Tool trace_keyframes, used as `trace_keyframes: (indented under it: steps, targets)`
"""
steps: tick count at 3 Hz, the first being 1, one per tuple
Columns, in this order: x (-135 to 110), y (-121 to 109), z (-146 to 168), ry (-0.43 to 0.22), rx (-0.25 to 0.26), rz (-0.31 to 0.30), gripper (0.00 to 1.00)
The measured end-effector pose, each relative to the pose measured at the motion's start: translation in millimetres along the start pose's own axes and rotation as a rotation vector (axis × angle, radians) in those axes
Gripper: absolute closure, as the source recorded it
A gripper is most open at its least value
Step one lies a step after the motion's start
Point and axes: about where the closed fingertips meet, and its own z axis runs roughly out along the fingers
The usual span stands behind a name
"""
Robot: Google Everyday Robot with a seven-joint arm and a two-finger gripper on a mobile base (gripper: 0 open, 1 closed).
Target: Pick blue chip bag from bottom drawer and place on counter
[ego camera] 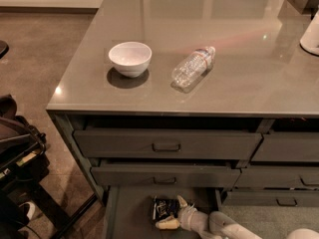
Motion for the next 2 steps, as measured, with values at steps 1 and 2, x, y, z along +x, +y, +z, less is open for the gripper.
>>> trace_keyframes:
  steps: [1,2]
  targets:
    - [14.2,-26.5,11.7,-0.001,0.057,-0.040,0.00]
    - [15.3,-31.2,11.4,0.000,0.067,-0.045,0.19]
